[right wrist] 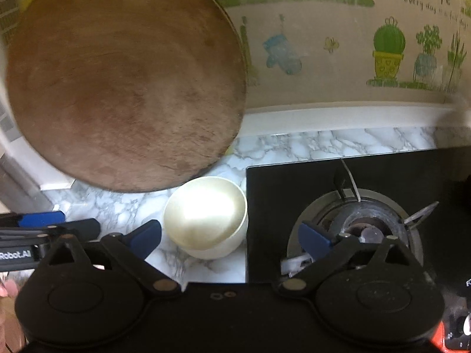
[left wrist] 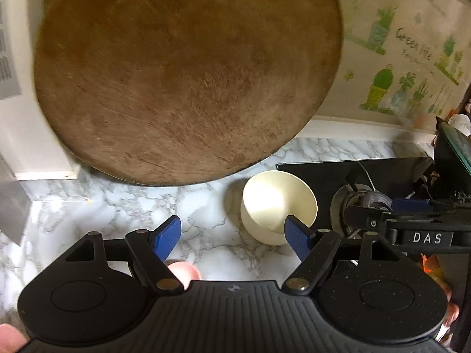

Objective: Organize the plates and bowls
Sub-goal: 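Move both grippers to the cream bowl beside the stove, then close both grippers on the rim of the cream bowl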

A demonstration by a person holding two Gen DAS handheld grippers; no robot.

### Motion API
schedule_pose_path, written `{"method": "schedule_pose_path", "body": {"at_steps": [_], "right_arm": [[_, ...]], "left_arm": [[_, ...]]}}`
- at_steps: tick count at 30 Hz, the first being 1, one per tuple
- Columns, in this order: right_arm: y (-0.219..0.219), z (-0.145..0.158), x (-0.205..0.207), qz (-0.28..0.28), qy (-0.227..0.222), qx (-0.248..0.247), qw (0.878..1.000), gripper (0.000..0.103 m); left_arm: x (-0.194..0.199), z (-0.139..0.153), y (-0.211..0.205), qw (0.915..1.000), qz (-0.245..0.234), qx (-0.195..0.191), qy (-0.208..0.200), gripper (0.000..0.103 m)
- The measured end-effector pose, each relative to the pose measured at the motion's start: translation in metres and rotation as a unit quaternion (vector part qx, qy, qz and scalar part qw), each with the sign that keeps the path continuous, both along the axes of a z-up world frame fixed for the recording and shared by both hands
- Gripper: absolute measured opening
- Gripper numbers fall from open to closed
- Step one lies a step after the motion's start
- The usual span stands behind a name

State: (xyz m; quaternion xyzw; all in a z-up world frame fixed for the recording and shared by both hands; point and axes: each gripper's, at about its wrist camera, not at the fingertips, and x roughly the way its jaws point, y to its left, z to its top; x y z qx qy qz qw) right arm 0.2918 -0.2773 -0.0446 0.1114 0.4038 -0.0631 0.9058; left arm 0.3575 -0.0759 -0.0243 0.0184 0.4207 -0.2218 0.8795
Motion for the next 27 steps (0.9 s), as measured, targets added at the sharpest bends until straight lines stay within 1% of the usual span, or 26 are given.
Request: {"method": "schedule_pose_path", "body": {"at_steps": [4,10,12,14,15,18,20,21,22,23,24,25,26,27], "right_arm": [[-0.007,-0.009,0.019,-0.009,0.019,0.003,1.000,0.094],[-0.014,-0.030,0.040,-0.018,0.050,0.009,0.999,0.084],[-0.016,-0.038,0.044,-0.023,0.060,0.002,0.998,0.081],[-0.016,-0.044,0.049,-0.021,0.068,-0.010,0.997,0.074],[-0.016,-0.046,0.052,-0.020,0.072,-0.014,0.997,0.073],[-0.015,-0.051,0.057,-0.018,0.077,-0.029,0.996,0.069],[-0.015,-0.056,0.061,-0.016,0.079,-0.035,0.996,0.062],[-0.015,-0.058,0.062,-0.016,0.081,-0.034,0.996,0.061],[-0.015,-0.060,0.064,-0.016,0.083,-0.034,0.996,0.058],[-0.015,-0.062,0.065,-0.014,0.085,-0.033,0.996,0.053],[-0.015,-0.064,0.067,-0.012,0.088,-0.031,0.996,0.051],[-0.014,-0.066,0.068,-0.011,0.090,-0.031,0.995,0.047],[-0.014,-0.067,0.068,-0.009,0.091,-0.031,0.995,0.042],[-0.012,-0.067,0.069,-0.006,0.092,-0.031,0.995,0.040]], "left_arm": [[0.031,-0.015,-0.012,0.9993,0.001,-0.006,0.036,0.077],[0.061,-0.041,-0.031,0.9977,0.005,-0.005,0.068,0.077],[0.069,-0.047,-0.037,0.9976,0.008,-0.006,0.069,0.077],[0.075,-0.052,-0.042,0.9977,0.010,-0.003,0.067,0.077],[0.077,-0.054,-0.045,0.9976,0.009,-0.004,0.068,0.077],[0.083,-0.062,-0.052,0.9975,0.006,-0.003,0.071,0.076],[0.087,-0.066,-0.055,0.9974,0.005,0.001,0.071,0.076],[0.088,-0.069,-0.057,0.9973,0.004,0.003,0.073,0.075],[0.090,-0.071,-0.058,0.9972,0.003,0.005,0.075,0.073],[0.091,-0.073,-0.059,0.9968,0.003,0.007,0.079,0.066],[0.093,-0.075,-0.060,0.9965,0.001,0.010,0.083,0.061],[0.093,-0.077,-0.061,0.9963,0.001,0.012,0.086,0.059],[0.094,-0.079,-0.062,0.9962,0.001,0.012,0.087,0.055],[0.094,-0.081,-0.062,0.9960,-0.001,0.009,0.088,0.047]]}}
